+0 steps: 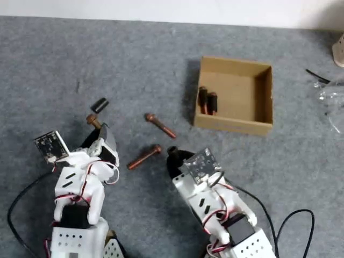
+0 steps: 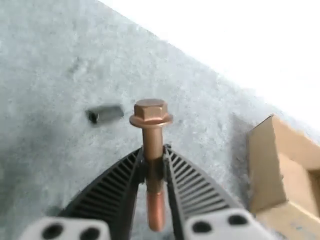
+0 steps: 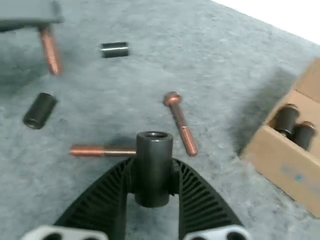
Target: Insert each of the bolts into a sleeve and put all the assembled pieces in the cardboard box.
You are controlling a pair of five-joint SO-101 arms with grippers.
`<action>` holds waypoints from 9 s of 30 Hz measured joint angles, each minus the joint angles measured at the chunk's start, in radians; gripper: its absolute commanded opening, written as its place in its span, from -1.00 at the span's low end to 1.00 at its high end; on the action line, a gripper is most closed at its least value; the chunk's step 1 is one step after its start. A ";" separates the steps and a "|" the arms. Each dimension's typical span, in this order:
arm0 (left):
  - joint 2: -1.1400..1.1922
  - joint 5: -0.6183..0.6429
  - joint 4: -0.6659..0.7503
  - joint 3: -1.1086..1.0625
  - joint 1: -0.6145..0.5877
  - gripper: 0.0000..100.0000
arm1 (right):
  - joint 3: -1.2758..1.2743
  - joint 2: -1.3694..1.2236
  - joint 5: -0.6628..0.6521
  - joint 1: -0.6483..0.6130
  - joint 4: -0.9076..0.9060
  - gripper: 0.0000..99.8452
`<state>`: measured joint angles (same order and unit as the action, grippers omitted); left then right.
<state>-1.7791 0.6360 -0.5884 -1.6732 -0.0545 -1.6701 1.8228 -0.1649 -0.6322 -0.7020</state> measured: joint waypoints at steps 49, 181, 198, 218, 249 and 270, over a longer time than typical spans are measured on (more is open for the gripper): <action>-0.029 0.002 -0.147 0.308 0.470 -0.99 | 0.000 -0.002 -0.087 -0.092 0.245 -0.99; -0.031 0.152 -0.015 0.210 0.402 -0.99 | 0.000 0.000 -0.118 -0.003 0.236 -0.99; -0.031 0.167 -0.017 0.210 0.377 -0.99 | 0.000 0.000 -0.118 -0.003 0.236 -0.99; 0.523 0.055 -0.087 0.411 0.129 -0.99 | 0.000 0.000 -0.118 0.095 0.299 -0.99; 2.119 0.118 0.123 1.218 -0.591 -0.99 | 0.000 0.000 -0.118 0.101 0.299 -0.99; 1.668 0.097 -0.226 1.246 -0.301 -0.99 | 0.000 0.000 -0.118 0.101 0.299 -0.99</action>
<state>-0.1112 0.7327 -0.8140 -0.4273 -0.3552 -1.6701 1.8228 -0.2831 -0.5309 -0.4028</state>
